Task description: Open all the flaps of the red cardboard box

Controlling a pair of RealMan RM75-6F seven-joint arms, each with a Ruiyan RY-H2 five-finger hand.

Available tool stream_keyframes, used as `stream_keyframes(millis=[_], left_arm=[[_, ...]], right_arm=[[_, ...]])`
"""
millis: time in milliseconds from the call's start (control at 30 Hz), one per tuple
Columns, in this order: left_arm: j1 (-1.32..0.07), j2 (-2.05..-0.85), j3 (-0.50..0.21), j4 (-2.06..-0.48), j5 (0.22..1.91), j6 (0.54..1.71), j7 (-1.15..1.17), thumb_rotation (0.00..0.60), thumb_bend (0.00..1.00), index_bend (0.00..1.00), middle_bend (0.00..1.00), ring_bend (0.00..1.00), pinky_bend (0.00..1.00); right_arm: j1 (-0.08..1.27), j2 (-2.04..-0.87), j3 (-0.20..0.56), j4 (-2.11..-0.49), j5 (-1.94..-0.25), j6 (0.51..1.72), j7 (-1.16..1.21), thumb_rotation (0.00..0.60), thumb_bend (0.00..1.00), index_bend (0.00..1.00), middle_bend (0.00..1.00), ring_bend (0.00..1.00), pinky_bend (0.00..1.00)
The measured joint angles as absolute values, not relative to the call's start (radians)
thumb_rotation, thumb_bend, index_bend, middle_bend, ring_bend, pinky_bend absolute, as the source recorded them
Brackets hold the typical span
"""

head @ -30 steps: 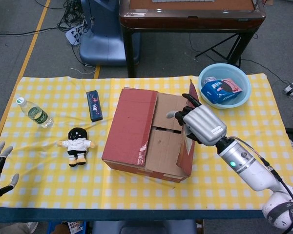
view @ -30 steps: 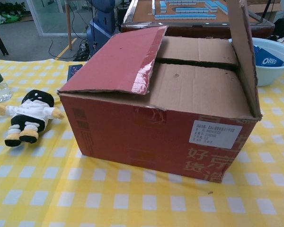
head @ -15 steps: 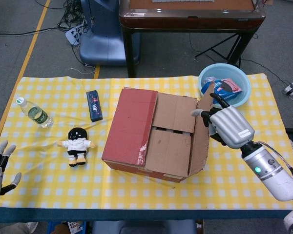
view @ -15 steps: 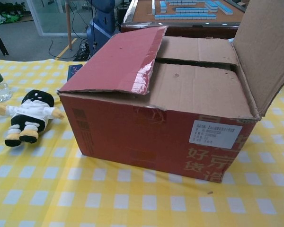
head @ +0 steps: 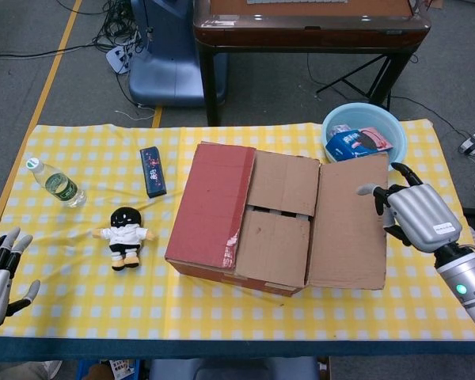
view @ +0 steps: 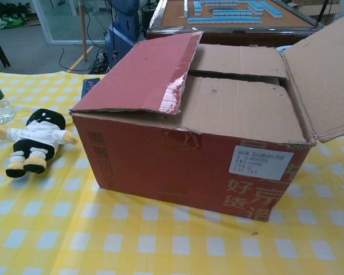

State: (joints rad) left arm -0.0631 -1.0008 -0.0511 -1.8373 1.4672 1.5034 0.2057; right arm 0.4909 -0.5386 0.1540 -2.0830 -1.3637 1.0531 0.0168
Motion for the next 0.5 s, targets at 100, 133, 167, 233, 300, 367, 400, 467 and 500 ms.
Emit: stream_keyframes(millis=[100,133,167,233,300,367,400,467,500], left_arm=[[-0.067,-0.997,-0.055,-1.836,1.469,1.503,0.204,0.6,0.36,0.11,0.0,0.0,0.0],[-0.07,-0.995,-0.056,-1.835,1.471,1.503,0.203,0.6,0.36,0.11,0.0,0.0,0.0],[-0.071,-0.993,-0.057,-1.834,1.473,1.503,0.202,0.6,0.36,0.12,0.0,0.0,0.0],[-0.077,-0.989,-0.06,-1.832,1.486,1.502,0.193,0.6,0.36,0.14,0.0,0.0,0.0],[-0.083,-0.983,-0.062,-1.829,1.501,1.501,0.171,0.6,0.36,0.17,0.0,0.0,0.0],[-0.094,-0.978,-0.067,-1.82,1.53,1.504,0.127,0.6,0.36,0.23,0.02,0.0,0.0],[-0.099,-0.975,-0.07,-1.813,1.546,1.508,0.102,0.6,0.36,0.25,0.04,0.01,0.0],[-0.119,-0.968,-0.078,-1.79,1.597,1.513,0.035,0.6,0.36,0.28,0.06,0.02,0.0],[-0.131,-0.963,-0.081,-1.779,1.623,1.514,0.004,0.6,0.36,0.28,0.06,0.02,0.0]], right_arm=[[0.475,-0.546,0.144,-2.067,-1.369,1.051,0.031,0.6,1.0,0.28,0.55,0.49,0.1],[0.471,-0.55,0.143,-2.063,-1.373,1.051,0.035,0.6,1.0,0.28,0.55,0.49,0.1],[0.467,-0.555,0.14,-2.058,-1.38,1.053,0.041,0.6,1.0,0.28,0.54,0.49,0.1],[0.461,-0.565,0.137,-2.048,-1.392,1.055,0.053,0.6,1.0,0.28,0.52,0.49,0.1],[0.454,-0.581,0.134,-2.037,-1.406,1.058,0.066,0.6,1.0,0.28,0.49,0.49,0.11],[0.448,-0.595,0.131,-2.027,-1.417,1.063,0.078,0.6,1.0,0.28,0.45,0.46,0.12],[0.445,-0.602,0.131,-2.023,-1.421,1.067,0.082,0.6,1.0,0.28,0.44,0.44,0.12],[0.438,-0.617,0.129,-2.016,-1.431,1.077,0.094,0.6,1.0,0.28,0.41,0.39,0.13],[0.435,-0.623,0.128,-2.013,-1.436,1.081,0.101,0.6,1.0,0.28,0.4,0.36,0.13]])
